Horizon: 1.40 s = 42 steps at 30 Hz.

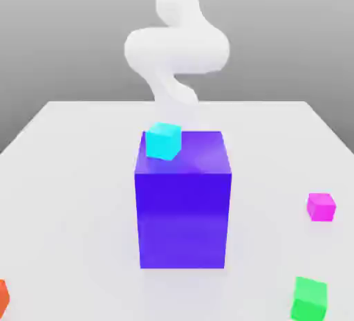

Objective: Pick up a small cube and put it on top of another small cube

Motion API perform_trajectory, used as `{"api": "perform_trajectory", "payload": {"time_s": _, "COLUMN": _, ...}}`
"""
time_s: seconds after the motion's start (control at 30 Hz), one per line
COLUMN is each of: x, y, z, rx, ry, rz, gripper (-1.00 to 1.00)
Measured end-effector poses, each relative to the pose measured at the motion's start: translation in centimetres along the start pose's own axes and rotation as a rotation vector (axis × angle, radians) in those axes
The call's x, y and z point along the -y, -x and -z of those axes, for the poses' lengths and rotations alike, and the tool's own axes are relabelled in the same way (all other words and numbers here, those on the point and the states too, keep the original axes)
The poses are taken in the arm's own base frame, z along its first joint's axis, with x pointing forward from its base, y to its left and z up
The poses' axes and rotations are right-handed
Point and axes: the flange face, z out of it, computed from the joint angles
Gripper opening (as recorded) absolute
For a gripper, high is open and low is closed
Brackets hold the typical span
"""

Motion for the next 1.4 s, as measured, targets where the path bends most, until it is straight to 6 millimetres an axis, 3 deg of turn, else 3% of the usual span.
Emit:
{"api": "perform_trajectory", "payload": {"time_s": 0.33, "x": 4.7, "y": 8.8, "z": -11.4, "rx": 0.201, "ry": -0.023, "rz": 0.625, "gripper": 0.0}}
{"api": "perform_trajectory", "payload": {"time_s": 0.7, "x": 7.0, "y": 22.5, "z": -20.3, "rx": 0.404, "ry": -0.141, "rz": 1.313, "gripper": 0.0}}
{"api": "perform_trajectory", "payload": {"time_s": 1.03, "x": 5.6, "y": 36.4, "z": -24.9, "rx": 0.571, "ry": -0.337, "rz": 1.933, "gripper": 0.0}}
{"api": "perform_trajectory", "payload": {"time_s": 1.23, "x": 3.1, "y": 45.2, "z": -25.9, "rx": 0.66, "ry": -0.51, "rz": 2.309, "gripper": 0.0}}
{"api": "perform_trajectory", "payload": {"time_s": 1.4, "x": -0.1, "y": 51.5, "z": -26.1, "rx": 0.728, "ry": -0.68, "rz": 2.602, "gripper": 0.0}}
